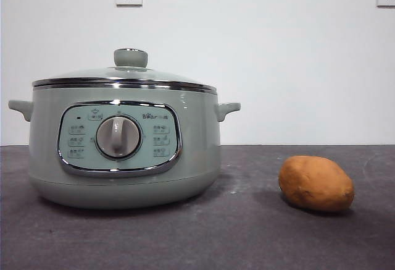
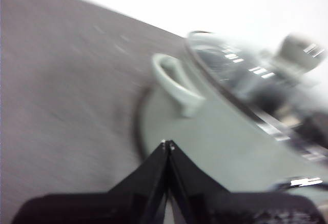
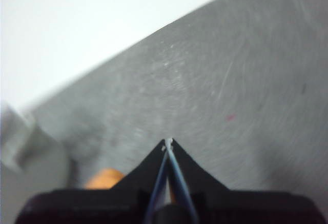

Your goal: Pick up the potato,open the lid,put the potato in the pot,close the lid

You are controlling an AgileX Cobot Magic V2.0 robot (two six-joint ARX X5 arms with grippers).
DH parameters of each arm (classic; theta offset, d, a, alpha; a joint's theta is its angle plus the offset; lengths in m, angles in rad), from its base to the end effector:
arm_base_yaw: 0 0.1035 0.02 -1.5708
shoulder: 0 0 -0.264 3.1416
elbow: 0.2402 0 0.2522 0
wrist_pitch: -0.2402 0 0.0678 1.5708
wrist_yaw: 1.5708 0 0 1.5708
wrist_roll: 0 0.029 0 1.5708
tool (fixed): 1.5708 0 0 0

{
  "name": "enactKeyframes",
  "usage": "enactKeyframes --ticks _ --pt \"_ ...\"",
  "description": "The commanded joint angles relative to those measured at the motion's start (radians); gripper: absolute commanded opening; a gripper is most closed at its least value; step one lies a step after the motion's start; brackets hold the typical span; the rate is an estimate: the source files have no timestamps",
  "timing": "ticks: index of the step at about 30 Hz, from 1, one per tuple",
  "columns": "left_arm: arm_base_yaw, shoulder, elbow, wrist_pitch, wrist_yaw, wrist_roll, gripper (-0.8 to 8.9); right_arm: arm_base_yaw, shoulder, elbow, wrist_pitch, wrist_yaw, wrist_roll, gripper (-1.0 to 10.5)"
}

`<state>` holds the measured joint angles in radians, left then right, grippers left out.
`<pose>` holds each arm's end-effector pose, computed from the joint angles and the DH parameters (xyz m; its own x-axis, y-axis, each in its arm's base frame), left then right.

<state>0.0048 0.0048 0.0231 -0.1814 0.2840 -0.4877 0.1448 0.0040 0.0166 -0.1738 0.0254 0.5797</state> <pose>0.0942 -0.0077 0.1537 0.9485 -0.2756 -0.1559 0.1641 0.8488 -0.5026 0.0948 0.0131 0.1521 0.9801 0.1172 -0.1604 -0.0129 0.8433 0.5373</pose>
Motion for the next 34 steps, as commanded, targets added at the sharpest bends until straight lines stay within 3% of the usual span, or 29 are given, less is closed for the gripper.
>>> enactKeyframes --ticks 1,12,18,22,26,34 --pt "0.001 -0.003 -0.016 0.010 0.037 -0.279 -0.03 0.000 -0.003 -0.010 0.002 0.000 0.388 0.0" --pt "0.001 -0.003 -0.015 0.032 0.047 -0.279 -0.03 0.000 -0.003 -0.006 0.031 -0.023 0.381 0.0" --pt "0.002 -0.003 0.007 0.122 0.098 -0.255 -0.06 0.000 0.005 0.060 0.034 -0.111 0.218 -0.1" --pt "0.001 -0.003 0.074 0.113 0.134 -0.130 -0.06 0.000 0.047 0.153 0.002 -0.146 0.125 -0.1" --pt "0.002 0.010 0.188 0.040 0.137 -0.003 -0.06 0.000 0.142 0.289 -0.064 -0.183 -0.016 -0.1" --pt "0.002 0.141 0.427 -0.111 0.137 0.261 -0.07 0.000 0.401 0.607 -0.259 -0.188 -0.249 -0.1"
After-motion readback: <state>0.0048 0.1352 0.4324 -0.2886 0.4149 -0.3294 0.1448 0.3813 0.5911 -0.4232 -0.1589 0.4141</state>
